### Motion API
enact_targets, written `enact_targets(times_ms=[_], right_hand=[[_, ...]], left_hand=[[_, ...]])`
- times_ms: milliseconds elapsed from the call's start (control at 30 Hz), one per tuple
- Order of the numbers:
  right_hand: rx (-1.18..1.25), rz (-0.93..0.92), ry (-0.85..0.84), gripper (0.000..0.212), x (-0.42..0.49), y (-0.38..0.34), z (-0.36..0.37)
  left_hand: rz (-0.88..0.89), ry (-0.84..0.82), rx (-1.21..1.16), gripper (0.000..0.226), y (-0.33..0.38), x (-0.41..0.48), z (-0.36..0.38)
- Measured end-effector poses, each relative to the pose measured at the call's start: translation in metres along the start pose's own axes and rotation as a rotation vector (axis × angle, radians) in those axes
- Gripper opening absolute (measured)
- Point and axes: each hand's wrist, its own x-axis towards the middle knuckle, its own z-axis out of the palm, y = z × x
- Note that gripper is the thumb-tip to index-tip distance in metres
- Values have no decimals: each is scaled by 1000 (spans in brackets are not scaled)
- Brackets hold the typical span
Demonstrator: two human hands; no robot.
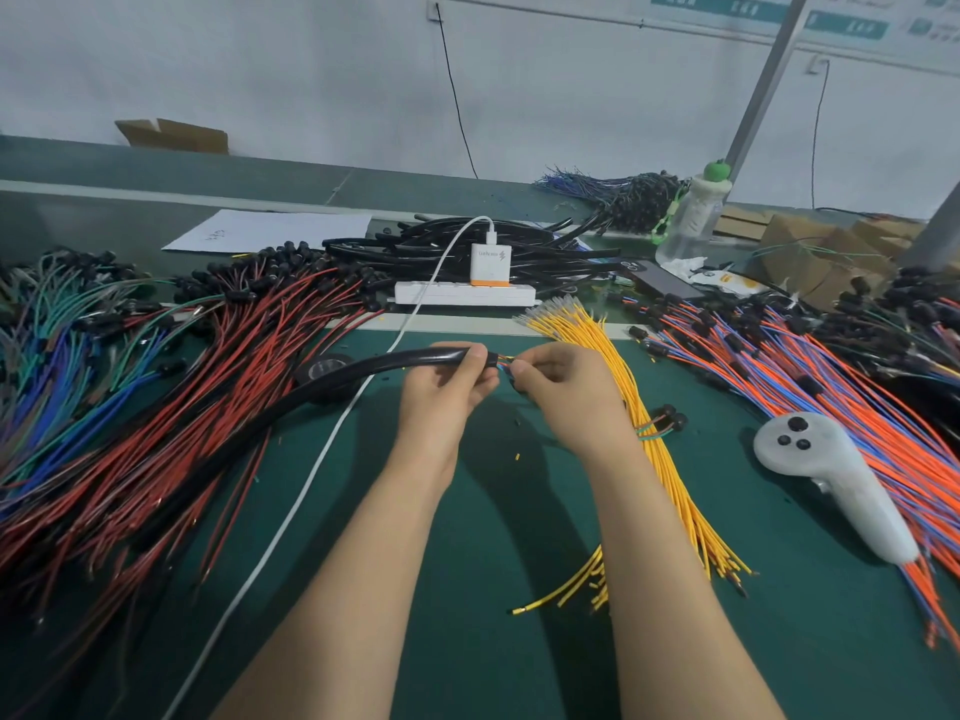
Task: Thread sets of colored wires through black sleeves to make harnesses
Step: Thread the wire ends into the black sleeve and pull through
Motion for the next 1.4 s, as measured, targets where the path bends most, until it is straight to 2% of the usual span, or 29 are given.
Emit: enact_targets(times_ms=[167,333,467,567,733,900,1033,1133,1200,1333,1400], right_hand=[[18,-33,11,2,-1,0,1],[68,13,23,6,-2,-1,-1],[63,32,32,19,-2,0,-3],[31,5,21,15,-1,2,-1],[-33,-129,57,4,-1,5,3],[-188,-334,112,5,-3,6,7],[-288,-401,86,5,-3,9,10],[-284,-366,80,5,-3,10,11],[-207,-278,69,8,-3,8,10],[-79,-88,82,41,3,2,4],[-77,-28,58,47,6,-1,2]], left_hand=[[9,-11,-4,15,0,-1,0],[6,-6,14,13,0,0,1],[5,-1,19,14,0,0,1],[7,-1,19,14,0,0,1],[12,-5,11,14,1,-1,1],[9,-15,10,15,1,-1,1],[5,-11,13,15,1,0,1],[-1,3,3,14,1,-1,1],[-2,7,-5,14,1,0,0],[8,4,13,14,2,-1,0],[23,-12,36,14,1,-1,1]])
